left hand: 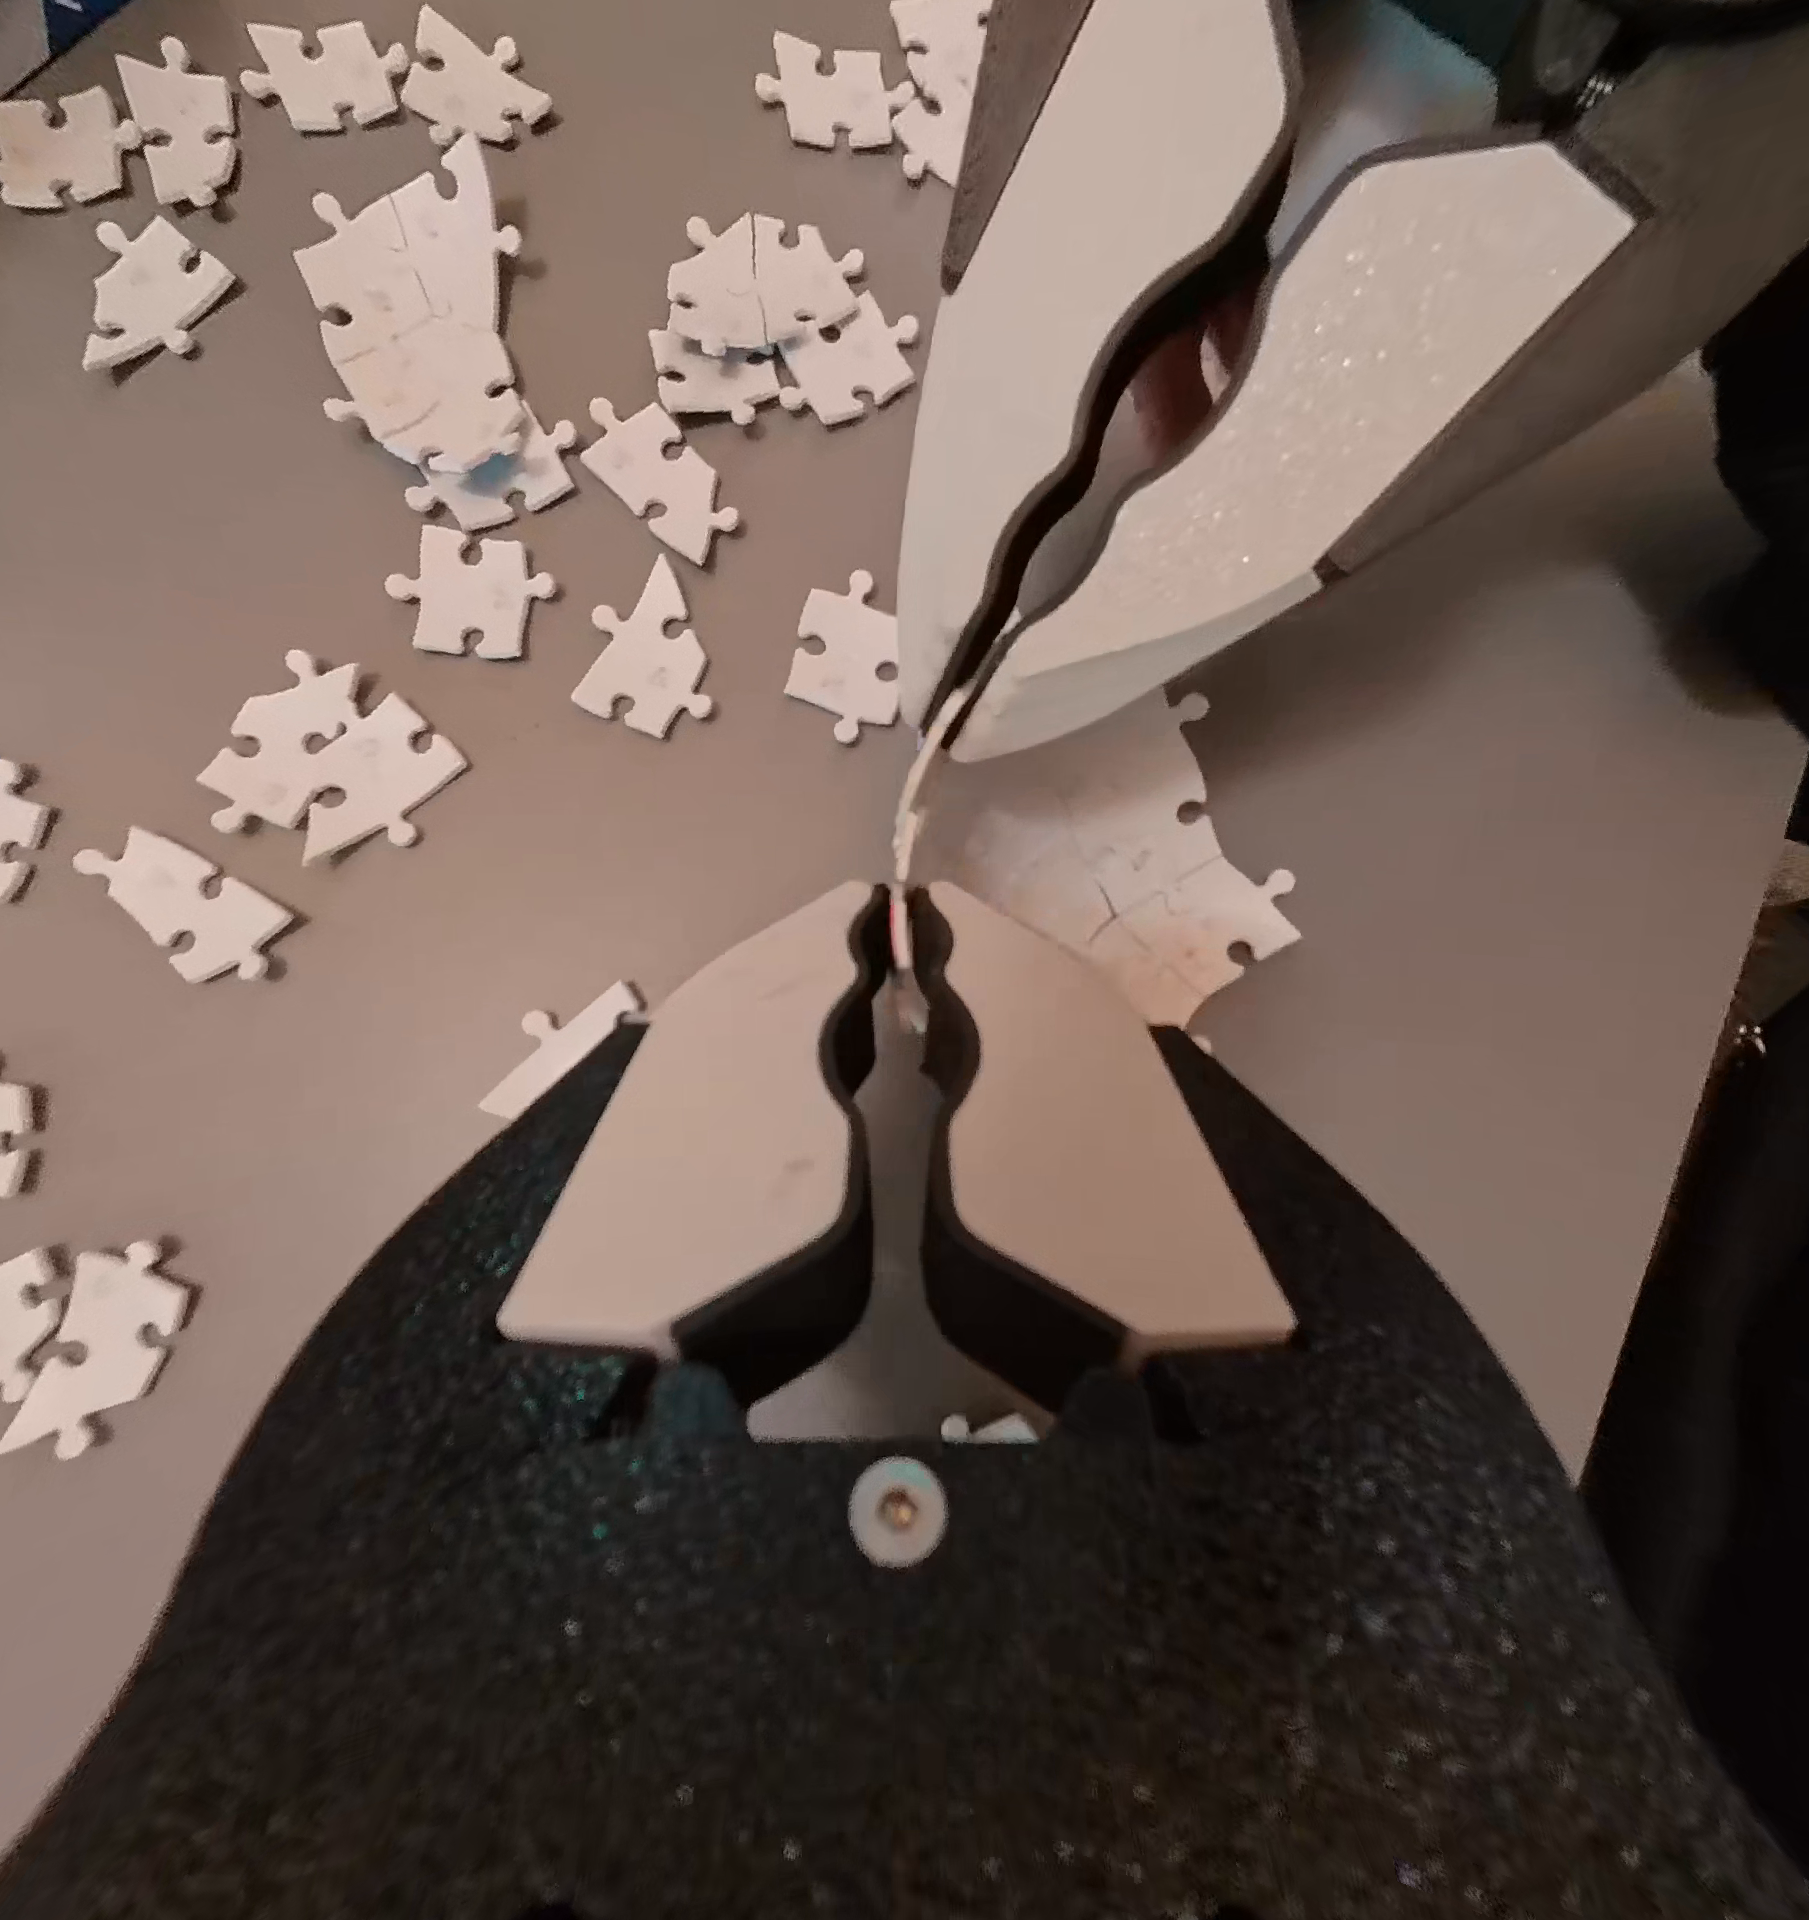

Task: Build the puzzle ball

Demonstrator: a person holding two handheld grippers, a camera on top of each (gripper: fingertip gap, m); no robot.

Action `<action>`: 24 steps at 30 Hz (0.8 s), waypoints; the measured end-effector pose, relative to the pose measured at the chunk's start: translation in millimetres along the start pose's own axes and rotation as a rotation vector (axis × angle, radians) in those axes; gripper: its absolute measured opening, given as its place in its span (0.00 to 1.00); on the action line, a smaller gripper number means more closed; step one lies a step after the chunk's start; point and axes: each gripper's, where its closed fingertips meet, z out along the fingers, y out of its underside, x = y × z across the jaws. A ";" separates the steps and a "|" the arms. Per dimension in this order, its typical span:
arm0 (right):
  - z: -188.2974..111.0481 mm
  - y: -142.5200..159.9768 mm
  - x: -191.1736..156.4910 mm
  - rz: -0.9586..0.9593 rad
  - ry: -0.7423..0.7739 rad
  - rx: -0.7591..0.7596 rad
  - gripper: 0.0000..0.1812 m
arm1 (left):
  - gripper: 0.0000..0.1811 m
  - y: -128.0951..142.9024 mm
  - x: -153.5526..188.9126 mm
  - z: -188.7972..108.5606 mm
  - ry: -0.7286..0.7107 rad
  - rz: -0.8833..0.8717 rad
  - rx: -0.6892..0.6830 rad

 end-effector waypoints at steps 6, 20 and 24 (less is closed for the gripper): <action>-2.6 -0.1 0.2 0.003 0.000 0.006 0.01 | 0.01 -1.4 0.3 -6.4 0.057 0.014 -0.046; 1.0 1.5 0.3 -0.004 0.013 -0.023 0.01 | 0.01 -3.2 -0.7 -1.6 0.059 0.184 -0.227; -0.2 1.4 -1.6 -0.012 0.002 -0.027 0.01 | 0.01 -2.7 1.5 -2.1 0.078 0.201 -0.264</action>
